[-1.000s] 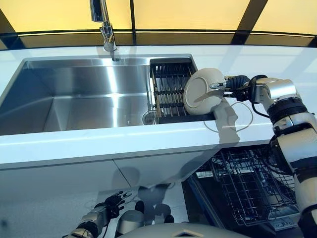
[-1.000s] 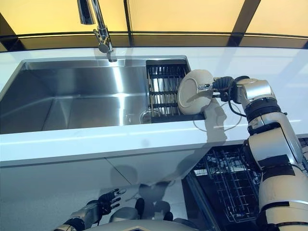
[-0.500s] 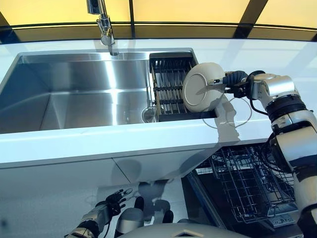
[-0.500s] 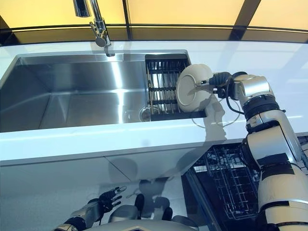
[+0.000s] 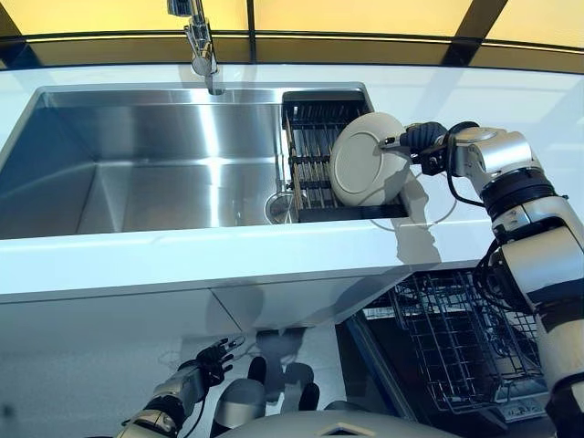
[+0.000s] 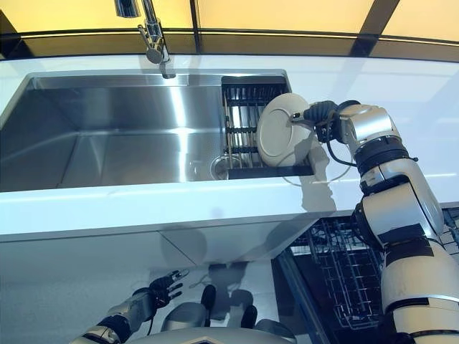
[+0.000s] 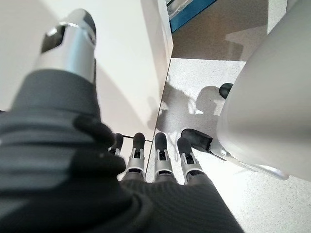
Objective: Take plates into dishwasher
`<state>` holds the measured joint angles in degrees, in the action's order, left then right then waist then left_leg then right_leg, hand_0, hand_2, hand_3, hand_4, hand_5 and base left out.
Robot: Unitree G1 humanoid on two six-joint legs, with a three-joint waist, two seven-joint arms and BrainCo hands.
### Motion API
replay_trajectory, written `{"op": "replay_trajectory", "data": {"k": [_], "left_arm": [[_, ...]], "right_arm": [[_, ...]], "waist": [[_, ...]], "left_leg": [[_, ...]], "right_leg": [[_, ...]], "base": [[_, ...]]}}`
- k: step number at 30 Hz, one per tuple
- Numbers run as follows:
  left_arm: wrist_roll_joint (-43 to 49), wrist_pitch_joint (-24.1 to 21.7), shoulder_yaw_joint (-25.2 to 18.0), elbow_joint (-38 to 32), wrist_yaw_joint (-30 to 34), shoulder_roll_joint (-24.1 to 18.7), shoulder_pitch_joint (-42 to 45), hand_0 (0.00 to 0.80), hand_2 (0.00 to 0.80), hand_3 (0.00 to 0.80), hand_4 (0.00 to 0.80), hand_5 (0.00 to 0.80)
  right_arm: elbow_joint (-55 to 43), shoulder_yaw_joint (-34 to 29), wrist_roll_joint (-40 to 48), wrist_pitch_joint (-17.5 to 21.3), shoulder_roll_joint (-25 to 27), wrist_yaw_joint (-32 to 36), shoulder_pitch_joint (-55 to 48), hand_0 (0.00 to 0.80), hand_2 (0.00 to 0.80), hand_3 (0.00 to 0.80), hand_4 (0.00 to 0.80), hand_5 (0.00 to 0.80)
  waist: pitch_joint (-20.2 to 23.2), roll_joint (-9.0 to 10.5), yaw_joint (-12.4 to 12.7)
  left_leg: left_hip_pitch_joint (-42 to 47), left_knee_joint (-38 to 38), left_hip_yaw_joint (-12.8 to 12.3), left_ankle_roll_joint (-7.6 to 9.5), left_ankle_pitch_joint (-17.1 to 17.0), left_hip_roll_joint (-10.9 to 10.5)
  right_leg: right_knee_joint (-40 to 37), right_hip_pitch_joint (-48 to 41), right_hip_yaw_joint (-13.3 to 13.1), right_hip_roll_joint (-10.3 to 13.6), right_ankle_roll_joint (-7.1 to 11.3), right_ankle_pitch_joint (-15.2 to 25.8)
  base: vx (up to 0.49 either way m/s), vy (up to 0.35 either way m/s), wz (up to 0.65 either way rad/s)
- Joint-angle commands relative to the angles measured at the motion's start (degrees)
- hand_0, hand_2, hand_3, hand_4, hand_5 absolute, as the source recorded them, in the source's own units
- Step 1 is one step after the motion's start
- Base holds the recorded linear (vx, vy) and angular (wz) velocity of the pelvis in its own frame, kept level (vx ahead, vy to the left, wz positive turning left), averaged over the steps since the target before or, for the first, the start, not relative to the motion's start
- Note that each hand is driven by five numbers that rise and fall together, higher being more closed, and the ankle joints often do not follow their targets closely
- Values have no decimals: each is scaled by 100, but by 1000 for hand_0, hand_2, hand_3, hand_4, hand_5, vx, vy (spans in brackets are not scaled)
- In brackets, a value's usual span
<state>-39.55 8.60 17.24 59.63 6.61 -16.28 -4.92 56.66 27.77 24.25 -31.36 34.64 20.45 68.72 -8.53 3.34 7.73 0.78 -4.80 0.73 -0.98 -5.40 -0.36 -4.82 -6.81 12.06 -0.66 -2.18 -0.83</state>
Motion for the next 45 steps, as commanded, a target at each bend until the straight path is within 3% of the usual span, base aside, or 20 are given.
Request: {"op": "replay_trajectory", "data": {"k": [1, 16, 26, 33, 37, 42, 44, 45], "left_arm": [[-112, -39, 394, 79, -21, 29, -347, 0, 0, 0, 0, 0], [-60, -230, 397, 388, 300, -140, -188, 0, 0, 0, 0, 0], [-41, -427, 171, 577, 496, -230, 99, 0, 0, 0, 0, 0], [-33, -545, -22, 582, 479, -261, 356, 0, 0, 0, 0, 0], [39, -551, -164, 443, 422, -271, 465, 0, 0, 0, 0, 0], [96, -601, -318, 258, 412, -215, 610, 0, 0, 0, 0, 0], [104, -605, -403, 146, 399, -170, 669, 0, 0, 0, 0, 0], [95, -592, -441, 79, 366, -162, 696, 0, 0, 0, 0, 0]], "right_arm": [[135, 560, -28, 451, 413, -196, 855, 800, 800, 800, 800, 800], [-183, 692, 578, 1259, 1039, -1080, 1433, 800, 800, 800, 800, 800], [-650, 1129, 289, 1633, 2243, -1482, 1830, 800, 800, 800, 800, 800], [-943, 1639, -1023, 2049, 3452, -1544, 1956, 800, 800, 800, 800, 800], [-1290, 1677, -2215, 2430, 4117, -1918, 1522, 800, 800, 800, 800, 800], [-2074, 832, -3713, 2502, 4625, -2557, -19, 800, 800, 800, 800, 800], [-2427, -79, -4876, 2353, 4787, -3072, -1427, 800, 800, 800, 800, 800], [-2570, -825, -5488, 2336, 4726, -3348, -2438, 800, 800, 800, 800, 800]], "waist": [[197, 123, 132], [448, 135, -118], [647, 206, -425], [745, 281, -640], [756, 290, -772], [729, 225, -931], [709, 164, -1054], [700, 151, -1107]], "left_leg": [[220, -20, 30, -85, 270, -3], [424, -20, -253, -64, 429, 7], [530, -20, -499, -35, 552, 32], [529, -20, -661, -10, 606, 54], [503, -20, -756, 18, 622, 70], [491, -20, -840, 64, 631, 77], [503, -20, -897, 100, 654, 75], [498, -20, -923, 114, 663, 80]], "right_leg": [[129, 59, 16, 407, 464, 305], [94, -27, -178, 403, 509, 296], [130, 22, -472, 373, 549, 292], [158, 130, -674, 337, 592, 310], [185, 217, -788, 312, 622, 322], [205, 286, -914, 281, 650, 336], [233, 313, -985, 267, 662, 325], [245, 334, -1011, 267, 673, 319]], "base": [[0, 0, 0], [0, 12, -2], [12, 29, -17], [0, 6, -21], [-18, -11, -17], [-21, -2, -17], [-12, 12, -9], [-16, 7, -8]]}}
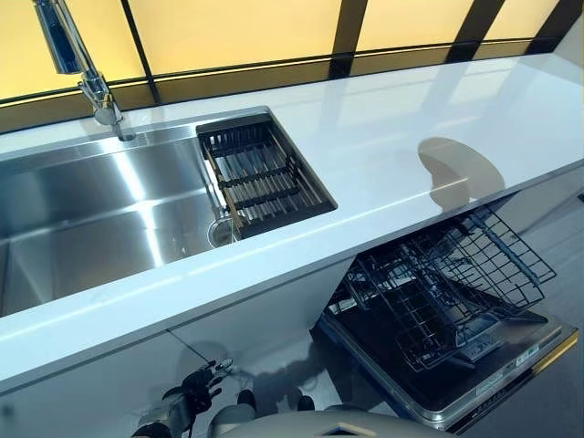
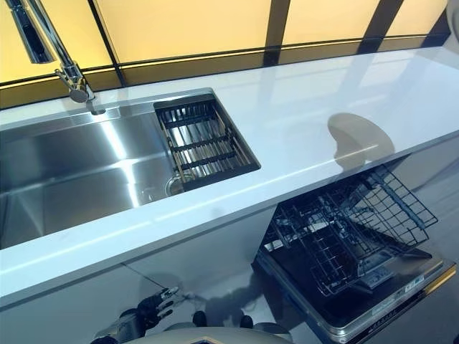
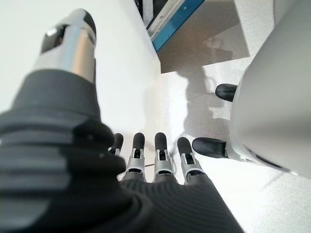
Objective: Take plates into dishwasher
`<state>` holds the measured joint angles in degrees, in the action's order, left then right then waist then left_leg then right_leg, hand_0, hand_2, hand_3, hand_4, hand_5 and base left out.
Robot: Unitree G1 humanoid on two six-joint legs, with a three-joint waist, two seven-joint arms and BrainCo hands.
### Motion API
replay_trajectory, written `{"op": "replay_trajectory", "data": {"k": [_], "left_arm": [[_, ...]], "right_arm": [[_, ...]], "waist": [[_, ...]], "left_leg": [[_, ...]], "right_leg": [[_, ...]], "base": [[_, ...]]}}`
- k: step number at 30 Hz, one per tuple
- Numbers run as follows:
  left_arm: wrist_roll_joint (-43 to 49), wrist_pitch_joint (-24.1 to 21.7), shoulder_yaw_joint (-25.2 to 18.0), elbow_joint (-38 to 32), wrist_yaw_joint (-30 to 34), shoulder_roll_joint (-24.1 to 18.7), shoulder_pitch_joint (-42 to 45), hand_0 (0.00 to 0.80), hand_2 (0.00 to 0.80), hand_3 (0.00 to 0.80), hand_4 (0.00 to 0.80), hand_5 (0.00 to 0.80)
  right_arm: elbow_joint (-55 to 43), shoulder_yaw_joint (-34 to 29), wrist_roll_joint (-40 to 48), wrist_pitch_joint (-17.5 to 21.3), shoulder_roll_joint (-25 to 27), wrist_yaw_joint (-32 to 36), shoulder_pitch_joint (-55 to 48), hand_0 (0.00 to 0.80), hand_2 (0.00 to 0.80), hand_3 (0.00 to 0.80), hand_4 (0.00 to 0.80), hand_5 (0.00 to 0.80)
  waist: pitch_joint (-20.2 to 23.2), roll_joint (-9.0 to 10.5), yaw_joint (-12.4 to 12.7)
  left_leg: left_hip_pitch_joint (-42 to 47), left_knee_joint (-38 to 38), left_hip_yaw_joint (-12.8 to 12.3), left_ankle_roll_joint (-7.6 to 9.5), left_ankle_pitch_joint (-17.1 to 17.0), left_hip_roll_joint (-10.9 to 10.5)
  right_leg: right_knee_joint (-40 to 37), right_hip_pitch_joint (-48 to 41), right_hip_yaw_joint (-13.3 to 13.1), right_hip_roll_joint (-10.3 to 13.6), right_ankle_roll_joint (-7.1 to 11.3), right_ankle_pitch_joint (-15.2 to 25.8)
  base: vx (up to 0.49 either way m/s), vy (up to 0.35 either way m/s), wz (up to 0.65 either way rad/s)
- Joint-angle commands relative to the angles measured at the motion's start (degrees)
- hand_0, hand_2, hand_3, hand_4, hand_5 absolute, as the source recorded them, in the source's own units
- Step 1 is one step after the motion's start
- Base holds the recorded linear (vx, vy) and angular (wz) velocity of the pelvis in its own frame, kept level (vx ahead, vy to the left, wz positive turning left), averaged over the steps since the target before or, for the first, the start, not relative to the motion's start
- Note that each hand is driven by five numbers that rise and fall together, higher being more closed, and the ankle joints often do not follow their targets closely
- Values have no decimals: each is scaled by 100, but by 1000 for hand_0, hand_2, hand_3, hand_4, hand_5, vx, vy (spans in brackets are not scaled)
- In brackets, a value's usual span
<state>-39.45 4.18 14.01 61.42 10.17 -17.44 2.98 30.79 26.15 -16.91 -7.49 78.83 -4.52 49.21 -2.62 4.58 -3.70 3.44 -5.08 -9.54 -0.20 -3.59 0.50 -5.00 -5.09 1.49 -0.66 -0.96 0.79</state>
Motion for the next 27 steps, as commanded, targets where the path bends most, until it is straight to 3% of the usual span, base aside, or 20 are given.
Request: {"op": "replay_trajectory", "data": {"k": [1, 4, 8, 18, 27], "left_arm": [[73, -121, -129, -138, -6, -65, -98, 0, 0, 0, 0, 0], [133, -55, -207, -236, -51, -63, -84, 0, 0, 0, 0, 0], [199, 29, -278, -311, -92, -37, -94, 0, 0, 0, 0, 0], [163, 180, -378, -409, -267, 72, -283, 0, 0, 0, 0, 0], [323, 268, -397, -397, -266, 126, -377, 0, 0, 0, 0, 0]], "right_arm": [[-119, -1063, -1785, -109, 284, -993, -1084, 800, 800, 800, 800, 800], [-455, -1969, -2419, -301, -87, -1150, -2557, 800, 800, 800, 800, 800], [-562, -2311, -2585, -301, -675, -1380, -3444, 800, 800, 800, 800, 800], [-208, -1917, -2614, 23, -1718, -1152, -3696, 800, 800, 800, 800, 800], [160, -1517, -2561, 212, -2284, -1010, -3683, 800, 800, 800, 800, 800]], "waist": [[99, 28, 7], [51, 22, -41], [7, -13, -71], [-27, -105, -123], [-47, -134, -63]], "left_leg": [[235, 8, 80, 43, 489, -7], [248, 8, 39, 75, 502, -14], [267, 8, -7, 103, 503, -13], [243, 8, -52, 108, 493, -18], [253, 8, -27, 109, 478, -36]], "right_leg": [[275, 170, 33, 267, 563, 152], [307, 193, -13, 263, 583, 147], [339, 217, -59, 252, 581, 146], [319, 252, -98, 229, 563, 187], [311, 232, -23, 249, 561, 206]], "base": [[-18, 3, -10], [-6, -2, -11], [3, -8, -11], [1, -2, -4], [0, 0, 0]]}}
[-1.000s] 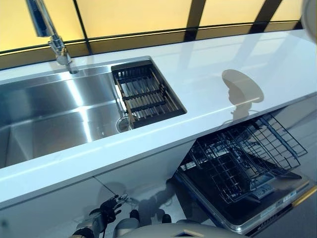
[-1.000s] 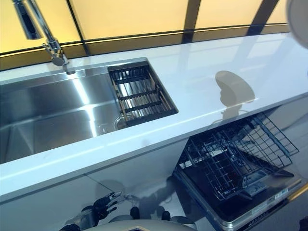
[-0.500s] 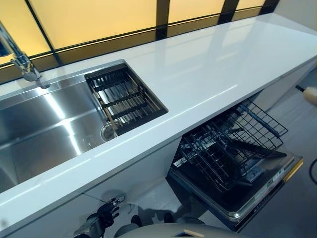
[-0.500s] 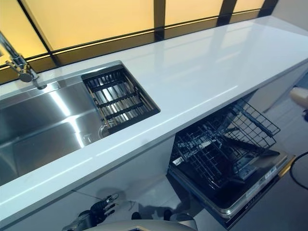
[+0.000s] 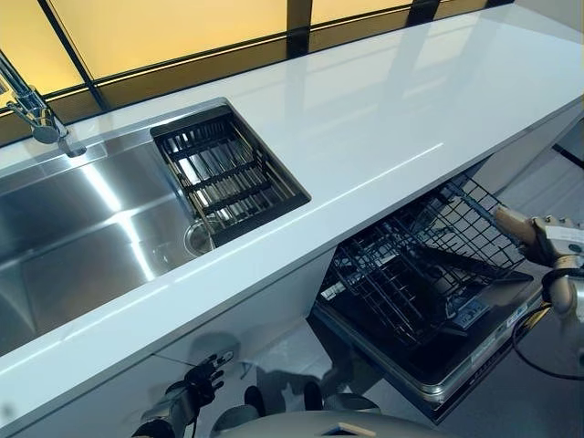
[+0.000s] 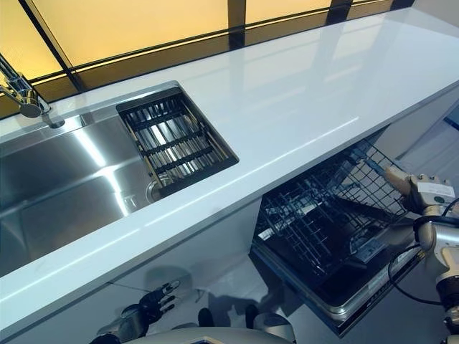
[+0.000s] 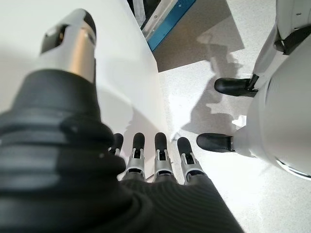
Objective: Take plates into dishwasher
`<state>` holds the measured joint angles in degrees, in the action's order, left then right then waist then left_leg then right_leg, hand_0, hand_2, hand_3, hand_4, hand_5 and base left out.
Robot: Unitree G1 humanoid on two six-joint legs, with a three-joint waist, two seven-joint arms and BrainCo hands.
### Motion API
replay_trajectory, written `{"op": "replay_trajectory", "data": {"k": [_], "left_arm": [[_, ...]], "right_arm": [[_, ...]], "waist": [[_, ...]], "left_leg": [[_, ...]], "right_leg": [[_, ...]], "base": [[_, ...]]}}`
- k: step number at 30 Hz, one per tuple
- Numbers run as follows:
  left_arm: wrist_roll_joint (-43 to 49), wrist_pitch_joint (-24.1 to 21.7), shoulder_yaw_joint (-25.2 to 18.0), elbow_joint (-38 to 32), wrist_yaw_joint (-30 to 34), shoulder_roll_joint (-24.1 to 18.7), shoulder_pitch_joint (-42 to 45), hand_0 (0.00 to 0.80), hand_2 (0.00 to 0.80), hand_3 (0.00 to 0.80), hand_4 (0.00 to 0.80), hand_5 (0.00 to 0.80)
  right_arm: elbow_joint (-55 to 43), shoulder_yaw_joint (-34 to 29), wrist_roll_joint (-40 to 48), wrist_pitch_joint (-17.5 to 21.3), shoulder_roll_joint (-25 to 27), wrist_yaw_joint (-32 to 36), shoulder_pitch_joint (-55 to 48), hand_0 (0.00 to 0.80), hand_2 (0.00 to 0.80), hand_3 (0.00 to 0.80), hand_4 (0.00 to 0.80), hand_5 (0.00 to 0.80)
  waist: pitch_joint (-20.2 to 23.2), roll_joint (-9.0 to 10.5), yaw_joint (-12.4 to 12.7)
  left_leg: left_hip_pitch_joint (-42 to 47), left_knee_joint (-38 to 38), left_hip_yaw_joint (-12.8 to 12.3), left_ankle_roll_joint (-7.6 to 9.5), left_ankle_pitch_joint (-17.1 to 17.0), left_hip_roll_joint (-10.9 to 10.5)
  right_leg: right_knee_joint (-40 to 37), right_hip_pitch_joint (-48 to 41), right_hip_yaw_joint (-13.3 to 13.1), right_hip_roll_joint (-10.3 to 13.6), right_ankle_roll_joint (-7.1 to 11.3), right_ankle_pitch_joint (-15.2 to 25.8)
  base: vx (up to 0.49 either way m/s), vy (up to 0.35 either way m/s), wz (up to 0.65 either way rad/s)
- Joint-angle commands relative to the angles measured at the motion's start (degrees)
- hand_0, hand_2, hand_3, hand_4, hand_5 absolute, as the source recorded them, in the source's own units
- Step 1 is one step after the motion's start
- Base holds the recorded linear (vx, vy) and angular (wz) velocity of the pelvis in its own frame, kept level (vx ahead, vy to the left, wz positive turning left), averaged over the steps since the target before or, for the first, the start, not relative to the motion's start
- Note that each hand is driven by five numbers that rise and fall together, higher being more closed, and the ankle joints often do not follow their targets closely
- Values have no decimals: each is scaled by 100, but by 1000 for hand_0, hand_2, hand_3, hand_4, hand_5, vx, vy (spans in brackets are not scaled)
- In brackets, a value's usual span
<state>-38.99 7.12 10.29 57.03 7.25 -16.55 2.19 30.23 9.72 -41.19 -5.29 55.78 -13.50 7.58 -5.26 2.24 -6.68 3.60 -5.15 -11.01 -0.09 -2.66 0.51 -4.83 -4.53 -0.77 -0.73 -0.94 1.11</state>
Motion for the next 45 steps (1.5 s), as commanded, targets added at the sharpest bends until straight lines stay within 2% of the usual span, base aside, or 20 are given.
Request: {"op": "replay_trajectory", "data": {"k": [1, 14, 24, 37, 44, 45], "left_arm": [[284, -34, 2, 39, 17, 53, -316, 0, 0, 0, 0, 0], [345, -77, 216, 131, 48, 81, -566, 0, 0, 0, 0, 0], [328, -155, 394, 383, 80, 145, -766, 0, 0, 0, 0, 0], [213, -234, 505, 545, -11, 259, -968, 0, 0, 0, 0, 0], [241, -211, 497, 586, 0, 267, -1039, 0, 0, 0, 0, 0], [244, -210, 499, 597, 0, 268, -1049, 0, 0, 0, 0, 0]], "right_arm": [[267, 204, -181, -41, -45, -112, 526, 800, 800, 800, 800, 800], [1140, 1132, -69, -275, -606, 67, 1524, 800, 800, 800, 800, 800], [2083, 1774, 82, -621, -1183, 270, 2490, 800, 800, 800, 800, 800], [2894, 2114, 279, -669, -1725, 774, 3039, 800, 800, 800, 800, 800], [3267, 2244, 334, -577, -1890, 1384, 3033, 800, 800, 800, 800, 800], [3301, 2258, 314, -566, -1905, 1516, 3052, 706, 706, 706, 706, 706]], "waist": [[214, 98, 254], [203, 71, 489], [232, 42, 703], [231, -9, 841], [224, 4, 882], [223, 7, 885]], "left_leg": [[237, 14, 126, 99, 385, -39], [236, 14, 238, 97, 368, -62], [268, 14, 328, 77, 365, -65], [281, 14, 400, 72, 350, -74], [305, 14, 401, 75, 346, -64], [307, 14, 401, 74, 344, -61]], "right_leg": [[293, 173, 213, 258, 558, 175], [262, 114, 353, 300, 549, 185], [213, 16, 464, 332, 533, 173], [231, -23, 537, 361, 522, 155], [245, -52, 565, 376, 515, 149], [247, -53, 563, 375, 513, 150]], "base": [[0, 0, 0], [2, -10, 2], [19, -21, 7], [5, -2, 3], [10, -4, 4], [0, 0, 0]]}}
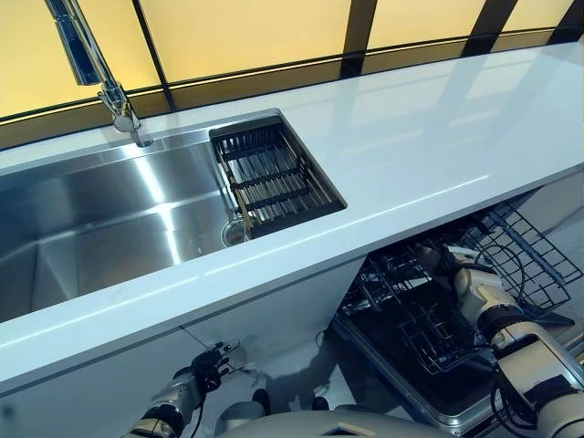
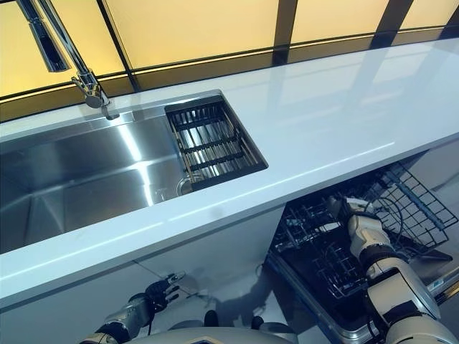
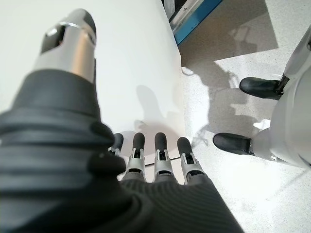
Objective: Take plates into dishwasher
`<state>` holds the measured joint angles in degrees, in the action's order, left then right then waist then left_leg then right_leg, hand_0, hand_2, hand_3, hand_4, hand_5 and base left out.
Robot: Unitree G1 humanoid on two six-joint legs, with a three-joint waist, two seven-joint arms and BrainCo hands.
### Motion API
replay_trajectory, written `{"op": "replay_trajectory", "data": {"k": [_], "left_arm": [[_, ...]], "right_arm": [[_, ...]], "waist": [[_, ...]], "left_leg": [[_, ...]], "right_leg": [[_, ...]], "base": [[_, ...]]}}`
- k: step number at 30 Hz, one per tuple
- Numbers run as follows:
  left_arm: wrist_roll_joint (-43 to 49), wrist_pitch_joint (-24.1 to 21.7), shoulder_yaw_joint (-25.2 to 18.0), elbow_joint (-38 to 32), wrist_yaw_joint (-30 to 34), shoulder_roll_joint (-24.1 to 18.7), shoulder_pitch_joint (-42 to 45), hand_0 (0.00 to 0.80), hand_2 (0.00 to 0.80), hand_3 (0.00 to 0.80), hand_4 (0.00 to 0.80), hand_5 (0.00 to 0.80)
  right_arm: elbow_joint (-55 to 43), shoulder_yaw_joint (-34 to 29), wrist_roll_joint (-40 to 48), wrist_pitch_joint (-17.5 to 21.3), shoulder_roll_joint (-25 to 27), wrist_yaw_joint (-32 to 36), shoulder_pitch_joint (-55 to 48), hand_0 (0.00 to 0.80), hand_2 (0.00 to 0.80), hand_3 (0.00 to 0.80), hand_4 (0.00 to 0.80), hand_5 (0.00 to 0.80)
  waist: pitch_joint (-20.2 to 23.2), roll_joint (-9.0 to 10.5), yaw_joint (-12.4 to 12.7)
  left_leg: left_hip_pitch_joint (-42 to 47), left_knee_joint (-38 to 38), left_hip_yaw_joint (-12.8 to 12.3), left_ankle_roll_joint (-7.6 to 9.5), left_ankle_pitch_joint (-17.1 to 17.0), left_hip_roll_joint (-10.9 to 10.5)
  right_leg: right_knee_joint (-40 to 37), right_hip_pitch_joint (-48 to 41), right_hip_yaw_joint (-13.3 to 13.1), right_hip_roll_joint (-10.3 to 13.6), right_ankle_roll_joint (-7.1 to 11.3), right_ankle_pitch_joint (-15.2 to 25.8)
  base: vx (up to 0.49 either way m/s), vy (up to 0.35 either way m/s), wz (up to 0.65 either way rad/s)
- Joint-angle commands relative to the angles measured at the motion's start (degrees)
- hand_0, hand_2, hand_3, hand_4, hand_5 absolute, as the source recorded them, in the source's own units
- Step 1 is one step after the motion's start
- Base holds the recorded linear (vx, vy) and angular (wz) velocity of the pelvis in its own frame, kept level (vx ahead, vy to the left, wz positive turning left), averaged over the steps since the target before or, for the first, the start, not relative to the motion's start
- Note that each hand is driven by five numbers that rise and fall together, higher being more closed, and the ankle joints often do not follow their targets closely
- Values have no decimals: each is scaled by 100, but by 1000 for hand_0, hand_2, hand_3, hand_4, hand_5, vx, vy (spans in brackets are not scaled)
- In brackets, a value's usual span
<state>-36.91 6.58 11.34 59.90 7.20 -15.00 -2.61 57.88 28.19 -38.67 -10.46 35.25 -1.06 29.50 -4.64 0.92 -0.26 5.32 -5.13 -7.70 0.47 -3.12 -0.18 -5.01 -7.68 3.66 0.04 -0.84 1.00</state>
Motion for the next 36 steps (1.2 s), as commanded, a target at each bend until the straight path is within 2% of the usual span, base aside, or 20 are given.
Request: {"op": "replay_trajectory", "data": {"k": [1, 2, 7, 9, 10, 11, 18, 28, 32, 36], "left_arm": [[43, -152, 396, 315, 9, 114, -576, 0, 0, 0, 0, 0], [53, -147, 399, 314, 7, 121, -584, 0, 0, 0, 0, 0], [58, -152, 396, 348, 31, 135, -633, 0, 0, 0, 0, 0], [62, -150, 392, 346, 33, 142, -648, 0, 0, 0, 0, 0], [66, -152, 392, 345, 41, 146, -650, 0, 0, 0, 0, 0], [68, -167, 398, 355, 47, 155, -654, 0, 0, 0, 0, 0], [47, -107, 426, 310, -41, 200, -710, 0, 0, 0, 0, 0], [54, -106, 449, 381, -43, 209, -779, 0, 0, 0, 0, 0], [-29, -83, 411, 368, -17, 168, -799, 0, 0, 0, 0, 0], [-186, -84, 264, 301, -39, 77, -701, 0, 0, 0, 0, 0]], "right_arm": [[573, 421, 48, -61, 129, 342, 875, 621, 621, 621, 621, 621], [607, 440, 53, -79, 109, 381, 887, 533, 533, 533, 533, 533], [773, 424, 115, -177, 14, 683, 912, 408, 408, 408, 408, 408], [813, 408, 91, -216, -34, 770, 880, 285, 285, 285, 285, 285], [843, 398, 113, -203, -51, 698, 856, 75, 75, 75, 75, 75], [878, 382, 204, -238, -78, 647, 847, 0, 0, 0, 0, 0], [954, 292, 186, -460, -263, 858, 727, 0, 0, 0, 0, 0], [1135, 246, 348, -419, -363, 761, 695, 0, 0, 0, 0, 0], [982, 96, 1018, -196, -280, 491, 687, 0, 0, 0, 0, 0], [480, -268, 1806, 144, 179, 501, 503, 0, 0, 0, 0, 0]], "waist": [[157, 141, 247], [152, 143, 252], [161, 148, 271], [168, 156, 277], [167, 158, 282], [157, 159, 288], [138, 156, 303], [118, 141, 321], [128, 140, 280], [137, 164, 126]], "left_leg": [[141, 13, 72, 18, 390, 10], [147, 13, 73, 16, 387, 13], [165, 13, 85, 4, 387, 20], [164, 13, 85, 3, 384, 23], [169, 13, 89, 3, 387, 23], [177, 13, 95, 3, 382, 26], [174, 13, 118, 2, 375, 29], [189, 13, 154, 8, 375, 26], [204, 13, 157, -3, 383, 27], [199, 13, 92, -14, 402, 42]], "right_leg": [[267, 258, 118, 298, 500, 159], [268, 252, 116, 296, 497, 160], [254, 227, 106, 293, 495, 163], [253, 225, 105, 291, 494, 163], [254, 221, 108, 291, 495, 161], [257, 215, 113, 294, 493, 161], [264, 213, 113, 293, 496, 156], [262, 193, 132, 302, 487, 157], [234, 170, 111, 285, 484, 168], [250, 218, 34, 271, 493, 168]], "base": [[0, 0, 0], [0, 0, 0], [0, 0, 0], [0, 0, 0], [0, 0, 0], [0, 0, 0], [0, 0, 0], [0, 0, 0], [0, 0, 0], [-15, 28, 0]]}}
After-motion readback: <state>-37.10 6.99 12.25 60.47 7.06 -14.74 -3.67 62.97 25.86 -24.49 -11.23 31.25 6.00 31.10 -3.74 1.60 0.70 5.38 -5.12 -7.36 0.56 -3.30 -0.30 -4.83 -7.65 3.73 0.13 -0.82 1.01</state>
